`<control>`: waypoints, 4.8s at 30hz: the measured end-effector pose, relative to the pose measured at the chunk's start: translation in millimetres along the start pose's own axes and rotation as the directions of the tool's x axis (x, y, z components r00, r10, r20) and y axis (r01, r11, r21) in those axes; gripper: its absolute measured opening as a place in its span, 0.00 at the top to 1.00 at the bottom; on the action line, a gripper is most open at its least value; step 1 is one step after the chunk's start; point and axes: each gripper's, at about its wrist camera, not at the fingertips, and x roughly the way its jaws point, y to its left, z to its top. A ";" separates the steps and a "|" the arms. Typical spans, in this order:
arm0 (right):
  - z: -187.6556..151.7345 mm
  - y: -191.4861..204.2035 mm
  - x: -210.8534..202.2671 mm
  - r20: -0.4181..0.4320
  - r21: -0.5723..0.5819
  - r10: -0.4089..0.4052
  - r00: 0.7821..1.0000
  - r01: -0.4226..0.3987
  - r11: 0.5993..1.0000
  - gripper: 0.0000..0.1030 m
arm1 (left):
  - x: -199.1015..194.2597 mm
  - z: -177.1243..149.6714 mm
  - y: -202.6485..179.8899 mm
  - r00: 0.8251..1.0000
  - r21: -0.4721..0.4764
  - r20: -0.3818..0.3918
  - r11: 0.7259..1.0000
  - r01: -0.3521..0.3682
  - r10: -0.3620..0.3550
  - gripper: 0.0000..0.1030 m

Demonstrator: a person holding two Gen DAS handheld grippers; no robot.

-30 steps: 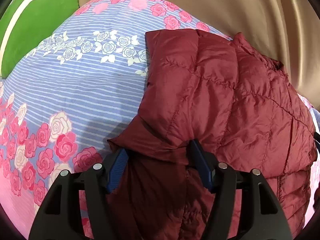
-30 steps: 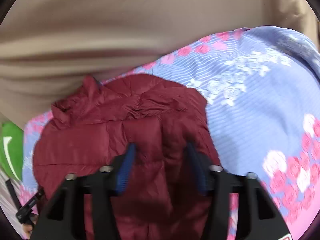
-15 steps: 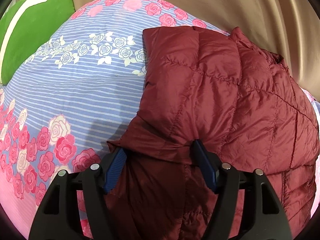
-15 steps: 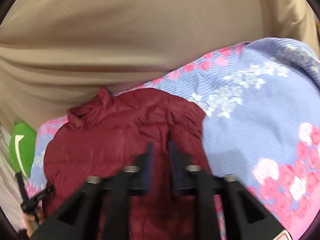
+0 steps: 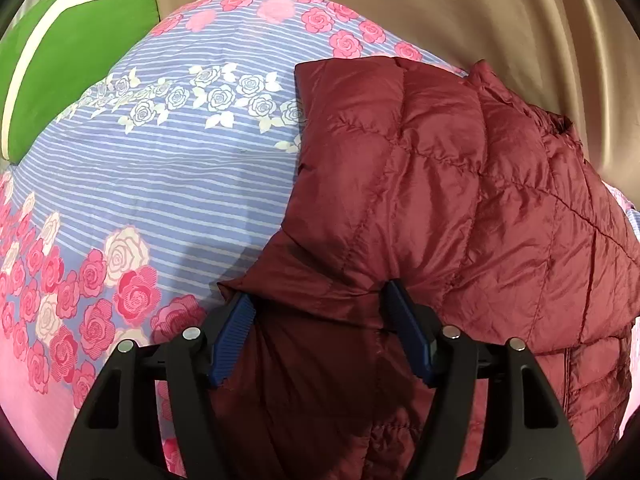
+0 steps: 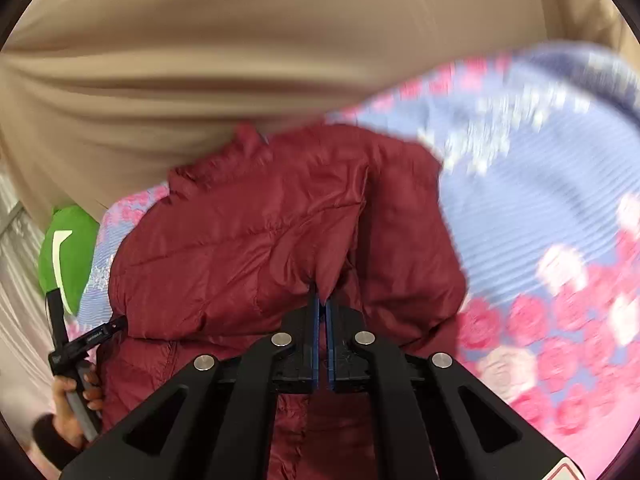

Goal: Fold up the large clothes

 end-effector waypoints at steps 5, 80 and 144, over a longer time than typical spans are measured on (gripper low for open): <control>-17.6 -23.1 39.1 -0.159 -0.036 -0.146 0.976 0.143 0.989 0.99 | 0.5 -0.1 0.6 1.000 0.007 -0.001 1.000 -0.002 0.002 0.37; -68.5 118.7 -153.4 -0.083 -0.349 0.037 0.996 -0.064 0.935 0.97 | -195.1 -47.4 -69.4 0.952 0.402 -0.006 0.871 0.283 -0.307 0.66; 41.0 30.4 48.6 -0.092 -0.109 -0.127 0.988 0.117 0.987 0.68 | 57.4 76.1 -74.5 0.982 0.201 -0.091 0.962 0.182 -0.166 0.86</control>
